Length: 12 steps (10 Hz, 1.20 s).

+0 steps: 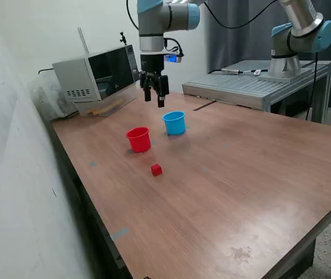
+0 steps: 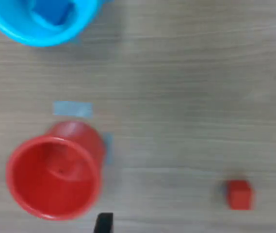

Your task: Place red objects in the red bin, and blue objects in the blue bin.

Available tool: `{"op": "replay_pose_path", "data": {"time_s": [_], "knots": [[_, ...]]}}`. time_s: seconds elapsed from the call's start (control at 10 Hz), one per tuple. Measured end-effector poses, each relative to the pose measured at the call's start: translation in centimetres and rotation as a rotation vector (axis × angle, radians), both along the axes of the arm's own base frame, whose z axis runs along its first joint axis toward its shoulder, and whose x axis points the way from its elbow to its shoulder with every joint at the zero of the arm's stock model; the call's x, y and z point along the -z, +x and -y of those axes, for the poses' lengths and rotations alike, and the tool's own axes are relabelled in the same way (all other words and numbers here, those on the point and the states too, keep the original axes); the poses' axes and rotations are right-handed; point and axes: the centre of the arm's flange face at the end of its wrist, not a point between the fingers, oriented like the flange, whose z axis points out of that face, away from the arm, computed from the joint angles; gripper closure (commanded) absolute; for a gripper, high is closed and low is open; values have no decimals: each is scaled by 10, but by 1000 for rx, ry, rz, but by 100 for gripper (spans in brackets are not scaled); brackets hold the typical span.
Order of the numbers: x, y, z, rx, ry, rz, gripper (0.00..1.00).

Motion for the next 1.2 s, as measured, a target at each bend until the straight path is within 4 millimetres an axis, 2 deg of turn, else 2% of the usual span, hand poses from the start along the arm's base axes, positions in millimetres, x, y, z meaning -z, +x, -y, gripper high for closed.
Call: {"op": "replay_pose_path", "data": {"time_s": [0.2, 0.3, 0.5, 0.6, 0.7, 1.0, 1.2], "knots": [[-38, 21, 48, -61, -1, -7, 0], [-49, 28, 67, -85, -5, -14, 0], [-50, 26, 84, -95, -29, -22, 0], [-41, 16, 88, -92, -37, -24, 0], [-24, 0, 89, -85, -43, -22, 0], [60, -49, 91, -64, -49, -14, 0], [105, -67, 90, -59, -49, -17, 0]]}}
